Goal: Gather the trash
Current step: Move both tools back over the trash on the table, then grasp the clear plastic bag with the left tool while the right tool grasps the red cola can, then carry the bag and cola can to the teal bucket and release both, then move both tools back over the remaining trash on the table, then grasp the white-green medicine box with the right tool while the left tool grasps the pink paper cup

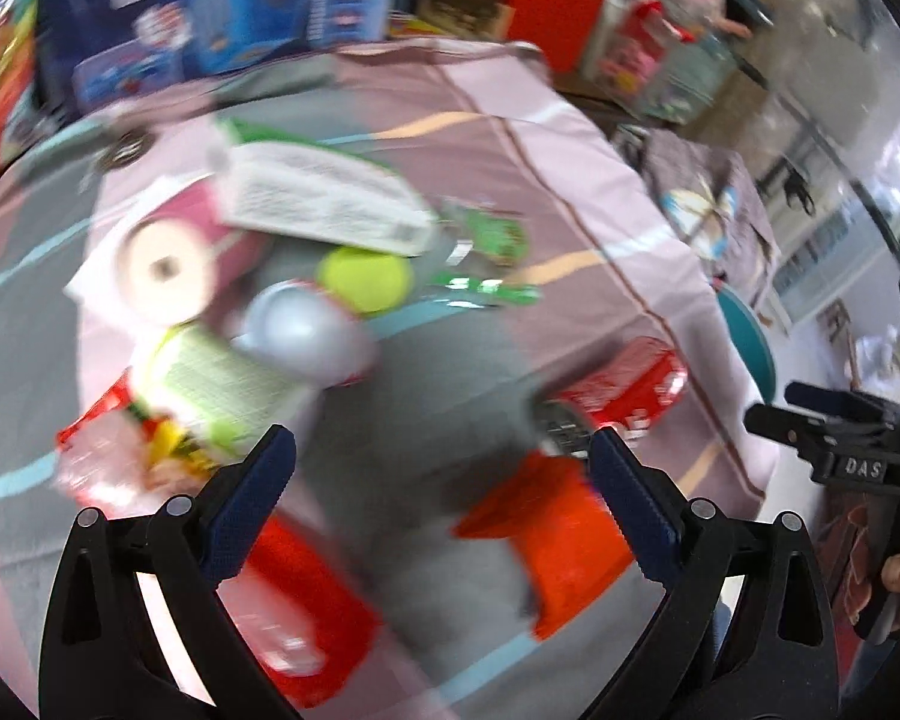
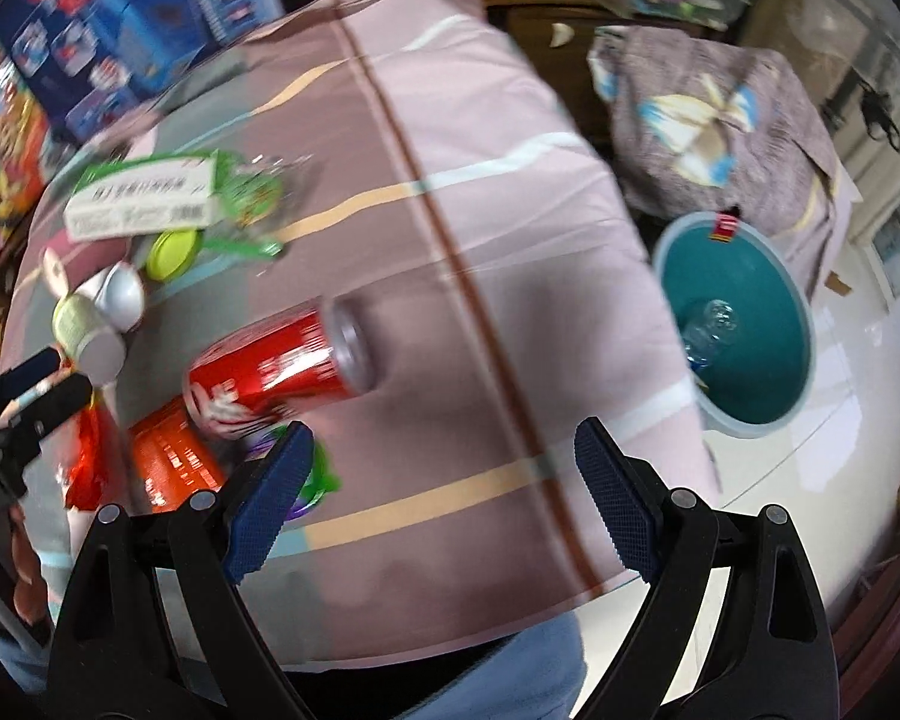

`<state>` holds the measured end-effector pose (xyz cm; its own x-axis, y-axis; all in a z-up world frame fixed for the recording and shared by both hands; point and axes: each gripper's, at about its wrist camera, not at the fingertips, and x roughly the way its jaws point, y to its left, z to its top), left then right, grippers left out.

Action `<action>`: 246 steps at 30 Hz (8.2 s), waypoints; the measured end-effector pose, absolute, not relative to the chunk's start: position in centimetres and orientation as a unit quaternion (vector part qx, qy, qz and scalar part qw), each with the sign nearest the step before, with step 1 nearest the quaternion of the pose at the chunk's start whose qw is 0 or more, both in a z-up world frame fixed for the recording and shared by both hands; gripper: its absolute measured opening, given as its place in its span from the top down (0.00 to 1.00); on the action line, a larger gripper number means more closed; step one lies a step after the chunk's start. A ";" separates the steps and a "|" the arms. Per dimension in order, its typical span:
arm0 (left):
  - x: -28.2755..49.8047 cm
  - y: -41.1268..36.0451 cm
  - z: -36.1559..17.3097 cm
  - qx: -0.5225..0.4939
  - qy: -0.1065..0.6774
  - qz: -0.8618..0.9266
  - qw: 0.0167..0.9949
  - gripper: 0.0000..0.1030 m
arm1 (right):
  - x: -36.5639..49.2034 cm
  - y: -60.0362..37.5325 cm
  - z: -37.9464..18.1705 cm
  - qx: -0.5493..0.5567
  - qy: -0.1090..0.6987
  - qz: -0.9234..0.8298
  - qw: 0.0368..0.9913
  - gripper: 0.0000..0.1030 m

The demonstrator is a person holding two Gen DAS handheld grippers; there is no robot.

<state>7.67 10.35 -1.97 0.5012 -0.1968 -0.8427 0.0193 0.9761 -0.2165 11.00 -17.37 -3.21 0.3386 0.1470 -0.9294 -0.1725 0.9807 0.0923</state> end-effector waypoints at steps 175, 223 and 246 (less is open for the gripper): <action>21.5 -21.3 -4.2 0.008 0.540 -0.259 0.801 0.08 | 18.8 -45.2 -9.1 0.245 0.566 -0.052 0.785 0.21; 9.9 25.2 -2.8 -0.161 0.450 -0.004 0.879 0.04 | 18.9 5.7 -2.0 -0.181 0.503 0.233 0.812 0.17; 11.3 25.5 -4.6 -0.166 0.472 -0.040 0.865 0.04 | 22.1 7.4 -1.0 -0.221 0.391 0.210 0.868 0.70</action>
<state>11.34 25.53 -4.62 0.5506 -0.2263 -0.8035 -0.0869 0.9418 -0.3248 22.06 7.37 -1.03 0.6058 0.1913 -0.7723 -0.5370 0.8145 -0.2195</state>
